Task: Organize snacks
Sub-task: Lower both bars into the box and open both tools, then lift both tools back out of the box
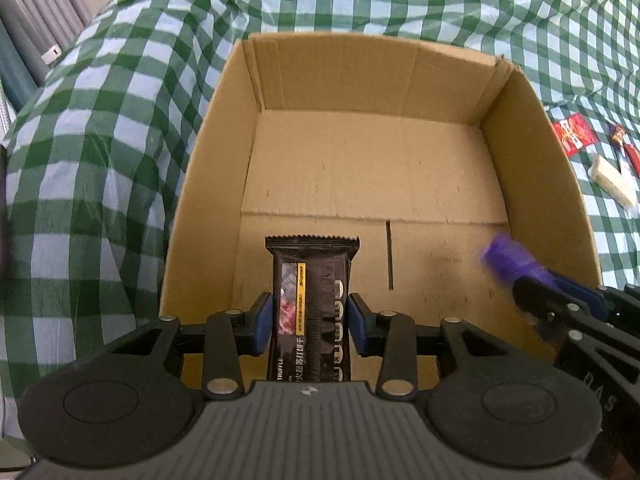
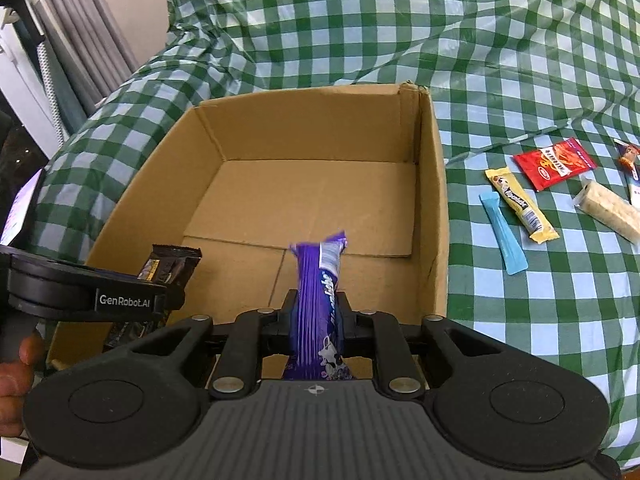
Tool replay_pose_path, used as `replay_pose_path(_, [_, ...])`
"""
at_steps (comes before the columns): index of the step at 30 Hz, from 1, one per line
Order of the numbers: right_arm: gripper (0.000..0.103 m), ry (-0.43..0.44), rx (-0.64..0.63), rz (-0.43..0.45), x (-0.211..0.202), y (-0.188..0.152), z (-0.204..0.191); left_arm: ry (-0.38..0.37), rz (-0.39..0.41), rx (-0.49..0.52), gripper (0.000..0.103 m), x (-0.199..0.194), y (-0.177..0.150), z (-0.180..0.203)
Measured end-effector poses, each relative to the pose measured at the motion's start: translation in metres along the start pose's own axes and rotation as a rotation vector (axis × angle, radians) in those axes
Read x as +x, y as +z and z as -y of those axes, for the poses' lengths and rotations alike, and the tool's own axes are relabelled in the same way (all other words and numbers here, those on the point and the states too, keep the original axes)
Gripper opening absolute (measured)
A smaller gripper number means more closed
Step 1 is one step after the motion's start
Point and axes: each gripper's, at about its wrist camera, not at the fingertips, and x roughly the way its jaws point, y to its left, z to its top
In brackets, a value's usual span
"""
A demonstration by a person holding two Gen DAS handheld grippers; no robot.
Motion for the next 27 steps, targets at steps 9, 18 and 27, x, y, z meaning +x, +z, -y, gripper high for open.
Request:
replay_pose_path(9, [0.087,-0.053,0.024,0.046,-0.024,-0.001,-0.004,0.028,0.031,0.023,0.103,-0.033,-0.017,-0.003])
replay_pose_path(18, [0.092,-0.013,-0.013,0.035,-0.093,-0.056,-0.04,0.036,0.011,-0.007,0.103,-0.091,-0.092,-0.004])
replay_pose_path(27, [0.096,-0.037,-0.102,0.174,-0.161,-0.089,-0.06,0.024,0.104,-0.039,0.103,-0.145,-0.148,-0.011])
